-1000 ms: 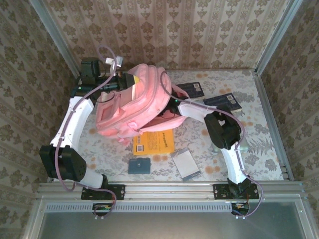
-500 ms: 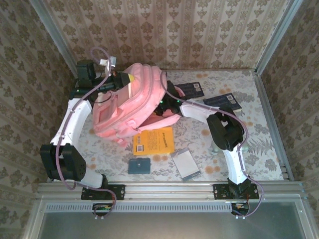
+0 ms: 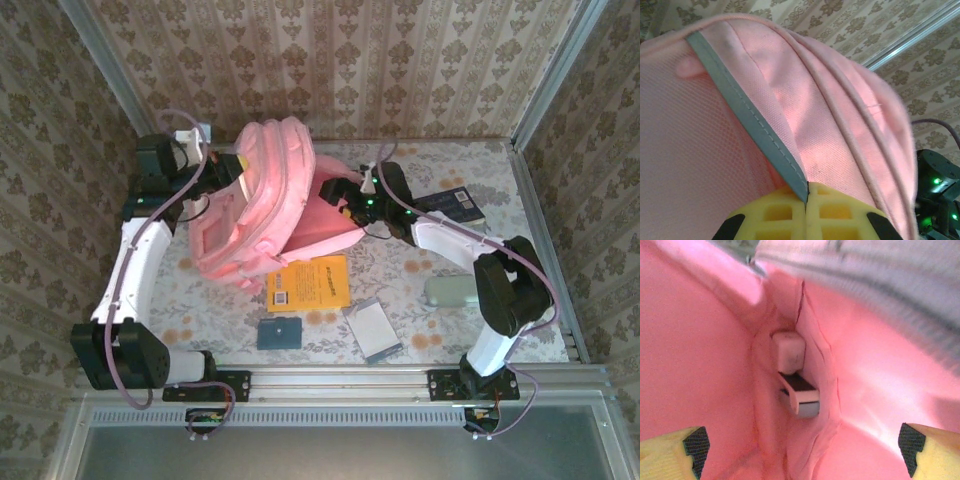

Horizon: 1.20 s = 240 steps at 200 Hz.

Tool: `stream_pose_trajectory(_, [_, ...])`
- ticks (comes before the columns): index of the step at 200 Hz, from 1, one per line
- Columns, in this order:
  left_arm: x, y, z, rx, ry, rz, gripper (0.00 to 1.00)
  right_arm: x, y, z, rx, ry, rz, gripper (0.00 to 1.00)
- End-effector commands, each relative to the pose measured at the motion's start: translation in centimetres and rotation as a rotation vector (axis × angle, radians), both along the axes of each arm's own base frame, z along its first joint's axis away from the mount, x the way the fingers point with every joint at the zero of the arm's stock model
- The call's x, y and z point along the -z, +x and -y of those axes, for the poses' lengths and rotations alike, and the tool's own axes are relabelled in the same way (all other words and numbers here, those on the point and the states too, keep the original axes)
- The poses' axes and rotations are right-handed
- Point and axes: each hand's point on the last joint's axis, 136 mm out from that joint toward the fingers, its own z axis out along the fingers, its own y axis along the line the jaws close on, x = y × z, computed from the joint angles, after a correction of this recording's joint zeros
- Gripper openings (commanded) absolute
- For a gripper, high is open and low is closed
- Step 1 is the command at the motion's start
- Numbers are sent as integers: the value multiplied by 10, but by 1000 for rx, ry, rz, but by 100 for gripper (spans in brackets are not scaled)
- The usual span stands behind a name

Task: Pack books, pencil case, and school supplies into a backpack

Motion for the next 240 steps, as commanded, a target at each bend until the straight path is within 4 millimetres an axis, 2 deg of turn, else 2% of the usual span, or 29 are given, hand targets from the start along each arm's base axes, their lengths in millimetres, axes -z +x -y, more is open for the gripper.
stream_pose_trajectory(1, [3, 16, -23, -135, 50, 15, 0, 5, 5, 45, 108, -50, -5, 97])
stream_pose_trajectory(21, [17, 22, -23, -171, 121, -26, 0, 4, -12, 62, 101, -246, 1, 95])
stream_pose_trajectory(41, [26, 25, -21, -213, 221, -16, 0, 0, -26, 76, 109, -339, 24, 95])
stream_pose_trajectory(79, [35, 42, 4, -167, 202, -26, 0, -7, -45, 65, -22, -332, 53, 92])
stream_pose_trajectory(102, [35, 53, 5, -179, 198, -21, 0, -10, -51, 63, -50, -321, 14, 93])
stream_pose_trajectory(126, [39, 66, 5, -204, 187, -19, 0, -30, -57, 47, -127, -243, 74, 98])
stream_pose_trajectory(148, [47, 78, 4, -225, 215, -28, 0, -50, -61, 41, -175, -240, 129, 100])
stream_pose_trajectory(178, [57, 94, 2, -252, 314, -26, 0, -67, -62, 58, -125, -344, 156, 100])
stream_pose_trajectory(191, [60, 100, 4, -249, 357, -26, 0, -64, -66, 67, -106, -442, 134, 100])
stream_pose_trajectory(210, [69, 107, 5, -247, 402, -40, 0, -51, -85, 76, -142, -584, 75, 100])
stream_pose_trajectory(217, [70, 109, 8, -237, 401, -39, 0, -45, -90, 75, -159, -607, 72, 100])
stream_pose_trajectory(221, [71, 110, 10, -231, 397, -39, 0, -52, -96, 75, -163, -596, 99, 100])
stream_pose_trajectory(240, [78, 114, 32, -162, 396, -40, 0, -57, -110, 64, -228, -522, 145, 100])
